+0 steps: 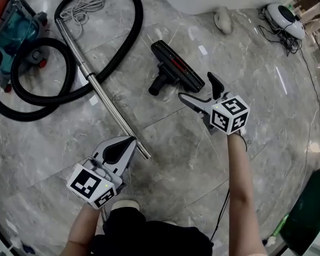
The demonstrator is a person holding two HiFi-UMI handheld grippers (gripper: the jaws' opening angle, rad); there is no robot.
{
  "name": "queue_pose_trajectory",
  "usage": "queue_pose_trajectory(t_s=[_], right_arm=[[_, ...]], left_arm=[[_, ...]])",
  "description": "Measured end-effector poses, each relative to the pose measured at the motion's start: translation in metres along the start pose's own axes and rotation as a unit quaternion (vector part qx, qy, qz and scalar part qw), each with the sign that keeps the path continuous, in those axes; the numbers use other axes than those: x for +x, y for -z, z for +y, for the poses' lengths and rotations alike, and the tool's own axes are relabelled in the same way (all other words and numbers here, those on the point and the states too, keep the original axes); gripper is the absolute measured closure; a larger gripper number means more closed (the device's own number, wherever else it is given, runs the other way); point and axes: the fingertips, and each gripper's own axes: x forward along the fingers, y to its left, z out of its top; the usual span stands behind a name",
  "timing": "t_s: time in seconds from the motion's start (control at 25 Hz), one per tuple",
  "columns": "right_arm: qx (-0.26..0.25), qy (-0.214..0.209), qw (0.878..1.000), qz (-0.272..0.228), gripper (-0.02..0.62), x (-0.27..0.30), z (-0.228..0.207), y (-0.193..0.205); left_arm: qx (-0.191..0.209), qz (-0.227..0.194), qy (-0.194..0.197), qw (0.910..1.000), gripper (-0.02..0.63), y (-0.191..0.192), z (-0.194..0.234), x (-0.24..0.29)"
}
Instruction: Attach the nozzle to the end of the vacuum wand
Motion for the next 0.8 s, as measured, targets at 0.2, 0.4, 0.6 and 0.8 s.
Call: queue_pose_trajectory(t_s=[0.2,0.4,0.6,0.8], right_arm=[[-0.048,-0.014,0.989,0.143,0.015,0.038,-0.041,0.019],[-0.075,-0.076,0.959,0.262,0.015,0.065,-0.036,0.043],[-0.078,-0.085,0.934,0.337,0.015,0.078,-0.051,0.077],[-0.118,-0.077,0.916,0.375,0.018,0.092,-0.059,0.103]], left_arm=[[0.001,0.002,0.000,1.0000,0.597,0.000,0.004,-0.004],[0.002,0.004,0.001,1.0000,0.597,0.000,0.007,-0.004],[0.004,0.006,0.000,1.0000,0.597,0.001,0.008,-0.005],[0.005,0.020,-0.004,0.9998,0.597,0.011,0.010,-0.004]])
